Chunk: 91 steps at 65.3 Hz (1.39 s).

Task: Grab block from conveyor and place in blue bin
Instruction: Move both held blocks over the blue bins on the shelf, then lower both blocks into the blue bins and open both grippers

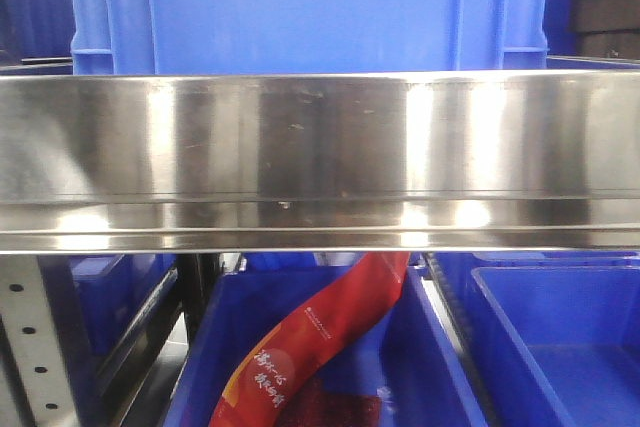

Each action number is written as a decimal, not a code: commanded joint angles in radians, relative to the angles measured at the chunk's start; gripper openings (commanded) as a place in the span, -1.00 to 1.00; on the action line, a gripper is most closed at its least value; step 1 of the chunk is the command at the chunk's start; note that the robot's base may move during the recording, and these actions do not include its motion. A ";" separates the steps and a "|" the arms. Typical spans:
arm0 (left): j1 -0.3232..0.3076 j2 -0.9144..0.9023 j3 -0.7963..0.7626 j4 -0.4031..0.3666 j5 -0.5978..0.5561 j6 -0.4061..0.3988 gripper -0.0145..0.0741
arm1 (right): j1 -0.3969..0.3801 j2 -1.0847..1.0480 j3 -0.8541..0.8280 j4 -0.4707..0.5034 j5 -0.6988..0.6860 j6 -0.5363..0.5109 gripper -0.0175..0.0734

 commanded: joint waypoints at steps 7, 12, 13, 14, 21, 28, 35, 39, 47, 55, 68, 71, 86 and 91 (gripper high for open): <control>-0.117 0.163 -0.119 0.005 -0.007 0.042 -0.92 | 0.086 0.181 -0.126 -0.009 -0.045 -0.014 -0.97; -0.161 0.231 -0.176 0.005 -0.007 0.042 -0.92 | 0.128 0.247 -0.182 -0.009 -0.048 -0.014 -0.97; -0.169 0.247 -0.188 0.005 -0.007 0.042 -0.92 | 0.136 0.261 -0.192 -0.009 -0.048 -0.014 -0.97; -0.178 0.262 -0.200 0.005 -0.007 0.042 -0.92 | 0.144 0.274 -0.203 -0.009 -0.050 -0.014 -0.97; -0.238 0.393 -0.302 0.005 -0.007 0.042 -0.92 | 0.201 0.377 -0.287 -0.009 -0.054 -0.014 -0.97; -0.290 0.519 -0.404 0.003 -0.007 0.042 -0.92 | 0.244 0.471 -0.357 -0.009 -0.077 -0.014 -0.97; -0.331 0.653 -0.514 0.001 -0.007 0.042 -0.92 | 0.271 0.567 -0.422 -0.009 -0.118 -0.014 -0.97; -0.344 0.724 -0.561 -0.004 -0.007 0.042 -0.92 | 0.281 0.618 -0.454 -0.009 -0.126 -0.014 -0.97; -0.347 0.847 -0.650 -0.089 -0.006 0.042 -0.91 | 0.292 0.703 -0.500 -0.009 -0.126 -0.014 -0.97; -0.347 0.911 -0.678 -0.112 -0.015 0.042 -0.63 | 0.292 0.760 -0.522 0.003 -0.129 -0.014 -0.90; -0.347 0.932 -0.678 -0.149 -0.003 0.042 0.19 | 0.292 0.789 -0.522 0.062 -0.135 -0.014 0.00; -0.347 0.932 -0.678 -0.149 -0.003 0.042 0.28 | 0.292 0.791 -0.522 0.062 -0.135 -0.014 0.20; -0.347 0.920 -0.678 -0.155 -0.003 0.042 -0.15 | 0.292 0.782 -0.522 0.113 -0.173 -0.014 0.06; -0.347 0.906 -0.678 -0.155 -0.003 0.042 -0.57 | 0.292 0.774 -0.522 0.121 -0.173 -0.014 -0.34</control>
